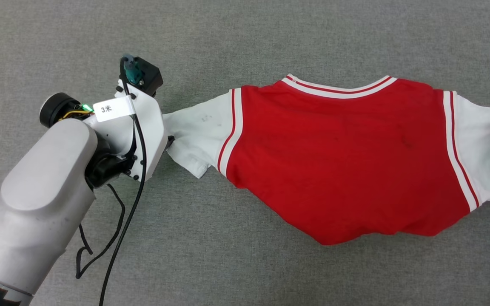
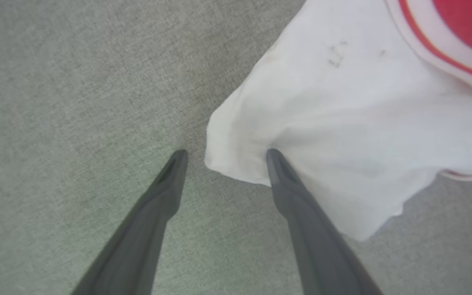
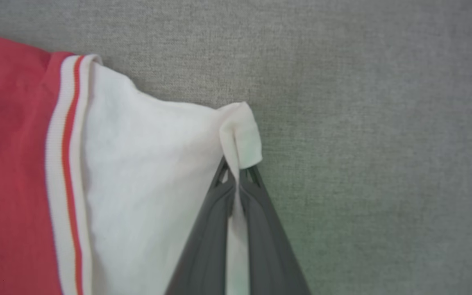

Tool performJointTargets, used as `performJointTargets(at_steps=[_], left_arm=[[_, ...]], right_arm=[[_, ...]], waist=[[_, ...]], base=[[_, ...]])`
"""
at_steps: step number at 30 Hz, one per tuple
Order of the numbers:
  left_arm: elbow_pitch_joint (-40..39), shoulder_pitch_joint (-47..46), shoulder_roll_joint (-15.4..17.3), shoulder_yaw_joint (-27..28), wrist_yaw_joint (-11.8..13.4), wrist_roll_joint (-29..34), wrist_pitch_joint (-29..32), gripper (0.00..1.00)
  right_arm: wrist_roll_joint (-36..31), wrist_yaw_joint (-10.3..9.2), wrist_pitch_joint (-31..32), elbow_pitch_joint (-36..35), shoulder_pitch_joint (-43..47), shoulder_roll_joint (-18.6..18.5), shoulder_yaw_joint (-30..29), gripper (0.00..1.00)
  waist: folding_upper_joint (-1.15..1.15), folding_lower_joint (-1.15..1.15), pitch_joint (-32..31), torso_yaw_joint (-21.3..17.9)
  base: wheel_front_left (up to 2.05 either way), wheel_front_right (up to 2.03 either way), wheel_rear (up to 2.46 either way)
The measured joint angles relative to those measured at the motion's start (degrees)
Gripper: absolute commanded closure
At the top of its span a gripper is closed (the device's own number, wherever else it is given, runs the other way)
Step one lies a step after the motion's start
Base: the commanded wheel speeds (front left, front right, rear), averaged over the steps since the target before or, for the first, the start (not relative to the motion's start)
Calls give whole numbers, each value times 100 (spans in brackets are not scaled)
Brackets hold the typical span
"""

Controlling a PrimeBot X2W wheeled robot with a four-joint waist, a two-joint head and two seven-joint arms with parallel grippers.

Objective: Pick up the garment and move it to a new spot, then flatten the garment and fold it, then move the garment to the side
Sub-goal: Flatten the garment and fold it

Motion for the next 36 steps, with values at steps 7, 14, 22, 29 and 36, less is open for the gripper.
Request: performJointTargets(at_steps=[7,14,22,29,36], left_arm=[[482,-299,110,-510,-5,-379,-252,0],[638,-380,121,-864,0,-925,-482,100],[810,-404,170,-899,-1,-882,-1417,100],[775,-481,349,-751,54,-705,-2123,100],[370,-344,480,-643,393,-486,-2833,100]], right_arm=[[94,0,-58,-15,-98,-58,112,100],[140,0,-188,96,-97,-110,223,100],[265,0,-666,120,-44,-288,305,100],[338,1,-1157,21,-170,-489,233,100],[537,1,-1371,-272,-160,-758,175,100]], waist=[[0,-1,167,-106],[0,-1,65,-126],[0,-1,-386,-41],[0,-1,-836,52],[0,-1,-1362,150]], base=[[0,0,0],[0,0,0],[0,0,0],[0,0,0],[0,0,0]])
